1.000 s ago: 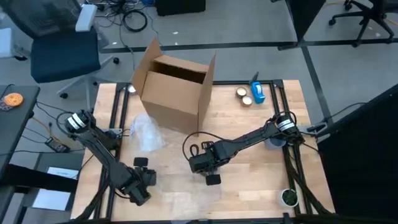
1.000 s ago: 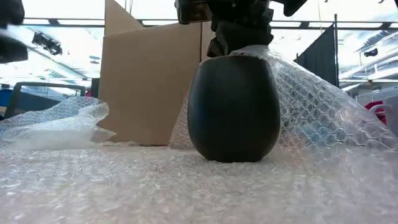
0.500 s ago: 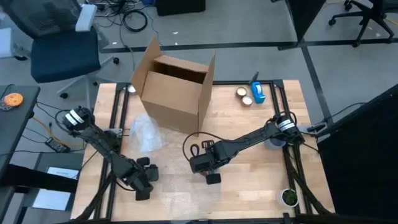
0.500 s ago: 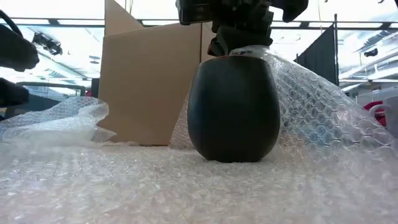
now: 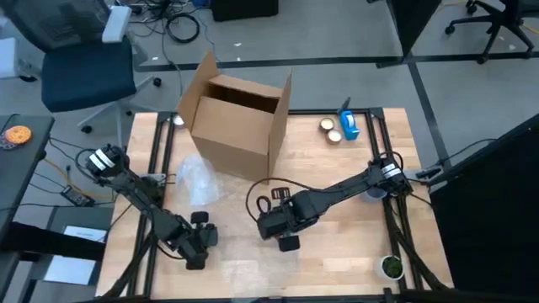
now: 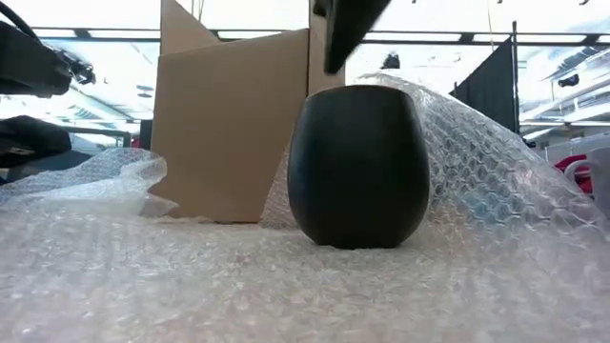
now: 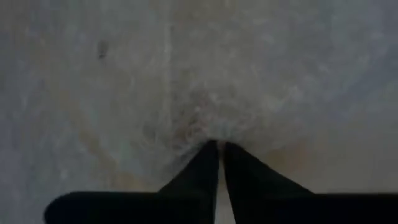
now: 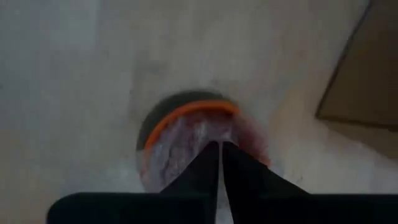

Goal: Wrap mug
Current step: Wrap the orange mug with bubble wrap

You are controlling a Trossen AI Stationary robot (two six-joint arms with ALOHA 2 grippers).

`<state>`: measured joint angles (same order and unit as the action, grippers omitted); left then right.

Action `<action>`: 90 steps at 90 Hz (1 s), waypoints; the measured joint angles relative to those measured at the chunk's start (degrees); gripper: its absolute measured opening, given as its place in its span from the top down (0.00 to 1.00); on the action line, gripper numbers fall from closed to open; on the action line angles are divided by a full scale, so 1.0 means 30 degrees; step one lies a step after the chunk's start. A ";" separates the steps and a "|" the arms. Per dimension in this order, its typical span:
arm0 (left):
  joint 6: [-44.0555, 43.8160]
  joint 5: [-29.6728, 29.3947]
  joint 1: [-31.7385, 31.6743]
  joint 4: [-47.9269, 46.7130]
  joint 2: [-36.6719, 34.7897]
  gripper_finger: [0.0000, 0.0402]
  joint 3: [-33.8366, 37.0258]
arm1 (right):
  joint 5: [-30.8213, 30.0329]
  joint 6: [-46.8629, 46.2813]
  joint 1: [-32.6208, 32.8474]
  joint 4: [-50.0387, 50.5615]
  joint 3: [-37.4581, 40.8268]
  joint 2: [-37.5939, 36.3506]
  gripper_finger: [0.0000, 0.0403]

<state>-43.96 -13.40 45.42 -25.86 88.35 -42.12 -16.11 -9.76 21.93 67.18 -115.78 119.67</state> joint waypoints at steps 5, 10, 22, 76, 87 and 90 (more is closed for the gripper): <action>0.0115 -0.0737 0.0004 0.0287 0.0029 0.99 -0.0062 | -0.0462 0.0016 0.0126 0.0404 -0.0384 0.0003 1.00; 0.0506 -0.1823 0.0040 0.0182 0.0033 1.00 -0.0377 | -0.0753 0.0026 0.0253 0.0650 -0.0802 0.0003 1.00; 0.2191 -0.4761 0.0059 0.0182 0.0033 1.00 -0.1399 | -0.0793 -0.0316 0.0510 0.0732 -0.1320 0.0008 1.00; 1.4048 -0.8166 -0.2323 1.1295 0.0069 1.00 -0.3000 | -0.0796 -0.1018 0.1813 0.0879 -0.1401 0.0018 1.00; 1.4610 -0.5383 -0.3383 1.3235 0.0494 1.00 -0.3005 | -0.0803 -0.1123 0.1799 0.1043 -0.1401 0.0018 1.00; 1.4685 -0.5100 -0.3612 1.3608 0.0730 1.00 -0.3005 | -0.0803 -0.1118 0.1799 0.1028 -0.1400 0.0018 1.00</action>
<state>0.09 -28.71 34.58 14.97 90.54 -51.13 -18.52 -13.11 27.33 70.27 -119.98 119.72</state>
